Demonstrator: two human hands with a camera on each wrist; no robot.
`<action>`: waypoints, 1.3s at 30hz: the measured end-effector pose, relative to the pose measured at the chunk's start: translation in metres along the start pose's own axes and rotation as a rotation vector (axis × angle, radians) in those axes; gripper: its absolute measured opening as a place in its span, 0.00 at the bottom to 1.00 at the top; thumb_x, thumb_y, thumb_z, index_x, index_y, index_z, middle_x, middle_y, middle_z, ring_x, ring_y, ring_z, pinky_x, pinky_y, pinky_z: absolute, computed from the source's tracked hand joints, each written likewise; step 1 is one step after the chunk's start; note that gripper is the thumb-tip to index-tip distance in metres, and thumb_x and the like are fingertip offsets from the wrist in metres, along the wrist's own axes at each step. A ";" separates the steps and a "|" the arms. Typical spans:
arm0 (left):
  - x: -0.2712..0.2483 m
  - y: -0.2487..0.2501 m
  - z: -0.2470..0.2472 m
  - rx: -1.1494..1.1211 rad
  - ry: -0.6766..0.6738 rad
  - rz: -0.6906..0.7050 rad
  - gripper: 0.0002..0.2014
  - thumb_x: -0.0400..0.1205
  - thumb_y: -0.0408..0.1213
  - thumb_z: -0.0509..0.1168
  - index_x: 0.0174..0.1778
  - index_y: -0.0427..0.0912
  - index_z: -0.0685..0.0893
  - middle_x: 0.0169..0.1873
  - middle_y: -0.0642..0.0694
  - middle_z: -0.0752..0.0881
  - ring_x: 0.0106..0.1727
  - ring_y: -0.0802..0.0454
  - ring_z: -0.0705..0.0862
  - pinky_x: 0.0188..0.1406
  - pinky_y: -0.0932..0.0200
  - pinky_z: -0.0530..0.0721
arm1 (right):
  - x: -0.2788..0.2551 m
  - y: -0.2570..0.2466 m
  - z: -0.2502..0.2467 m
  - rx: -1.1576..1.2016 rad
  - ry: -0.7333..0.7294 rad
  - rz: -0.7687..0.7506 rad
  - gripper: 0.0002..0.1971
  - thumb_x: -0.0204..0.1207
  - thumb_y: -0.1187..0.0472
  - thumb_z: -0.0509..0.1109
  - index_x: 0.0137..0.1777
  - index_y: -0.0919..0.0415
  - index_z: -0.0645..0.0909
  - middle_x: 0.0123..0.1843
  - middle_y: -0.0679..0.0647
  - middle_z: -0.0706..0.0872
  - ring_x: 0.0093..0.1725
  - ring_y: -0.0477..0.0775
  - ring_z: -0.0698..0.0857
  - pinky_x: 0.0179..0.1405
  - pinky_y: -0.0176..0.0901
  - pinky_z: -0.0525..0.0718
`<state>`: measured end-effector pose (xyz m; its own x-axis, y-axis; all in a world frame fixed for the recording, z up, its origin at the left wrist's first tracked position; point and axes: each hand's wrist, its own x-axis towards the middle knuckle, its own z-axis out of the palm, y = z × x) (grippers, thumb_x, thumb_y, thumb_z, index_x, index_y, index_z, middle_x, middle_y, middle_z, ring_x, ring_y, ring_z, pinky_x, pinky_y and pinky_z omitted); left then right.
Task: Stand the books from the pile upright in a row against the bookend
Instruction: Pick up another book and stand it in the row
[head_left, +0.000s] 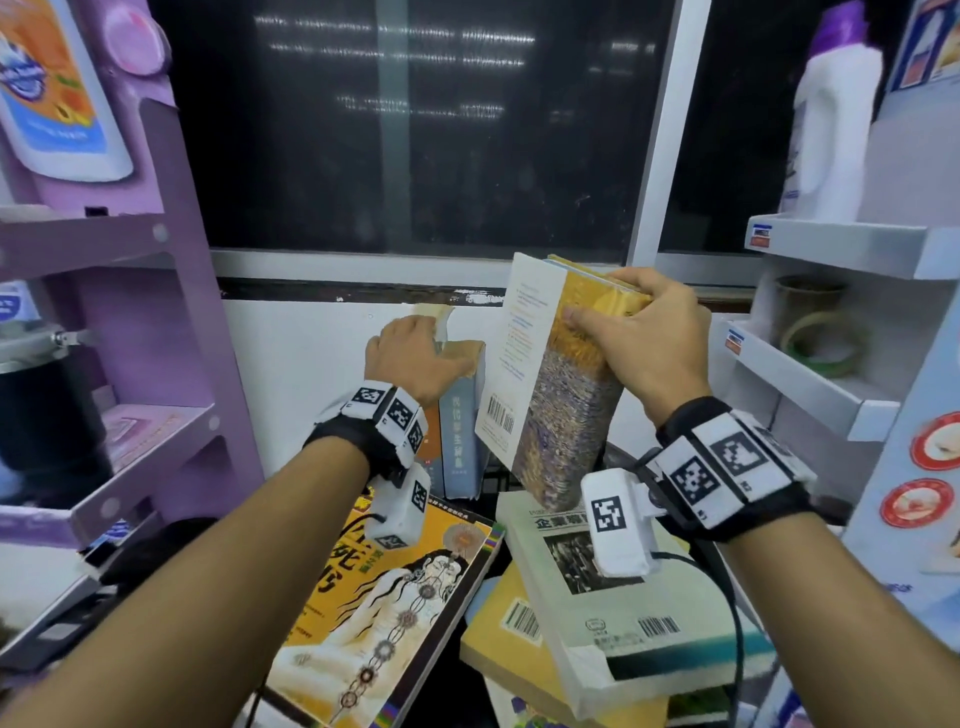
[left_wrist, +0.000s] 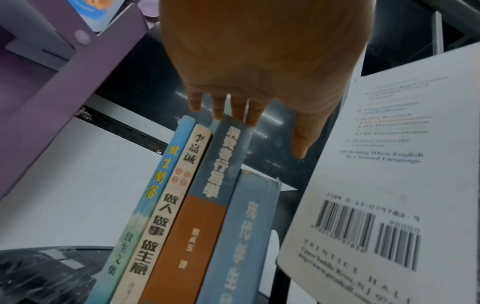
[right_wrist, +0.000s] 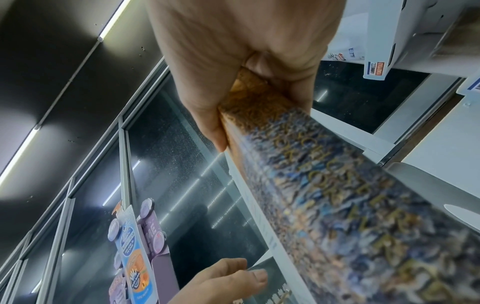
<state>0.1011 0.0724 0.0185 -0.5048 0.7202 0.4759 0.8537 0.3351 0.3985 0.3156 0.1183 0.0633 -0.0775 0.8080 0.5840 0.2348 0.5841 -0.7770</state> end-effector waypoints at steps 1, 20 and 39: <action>0.004 -0.002 0.004 0.025 -0.014 -0.004 0.34 0.74 0.64 0.62 0.68 0.42 0.75 0.69 0.43 0.79 0.68 0.41 0.75 0.68 0.43 0.73 | 0.002 0.001 0.002 -0.005 -0.001 -0.001 0.29 0.53 0.42 0.81 0.57 0.47 0.85 0.50 0.50 0.88 0.59 0.58 0.84 0.57 0.55 0.87; 0.019 -0.014 0.036 0.145 0.159 0.050 0.40 0.71 0.68 0.62 0.74 0.45 0.72 0.75 0.47 0.74 0.75 0.46 0.71 0.72 0.45 0.66 | 0.025 -0.007 0.027 -0.077 0.052 -0.032 0.25 0.60 0.47 0.83 0.58 0.49 0.85 0.52 0.51 0.86 0.60 0.56 0.82 0.59 0.49 0.85; 0.019 -0.018 0.038 0.100 0.185 0.058 0.40 0.70 0.64 0.66 0.76 0.47 0.71 0.73 0.47 0.75 0.74 0.46 0.72 0.72 0.44 0.66 | 0.022 0.001 0.067 -0.095 0.054 0.038 0.25 0.69 0.52 0.79 0.67 0.51 0.82 0.59 0.50 0.86 0.55 0.47 0.76 0.55 0.37 0.77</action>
<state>0.0811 0.1029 -0.0093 -0.4617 0.6189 0.6354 0.8857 0.3615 0.2914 0.2489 0.1419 0.0601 -0.0151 0.8228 0.5681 0.3272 0.5409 -0.7748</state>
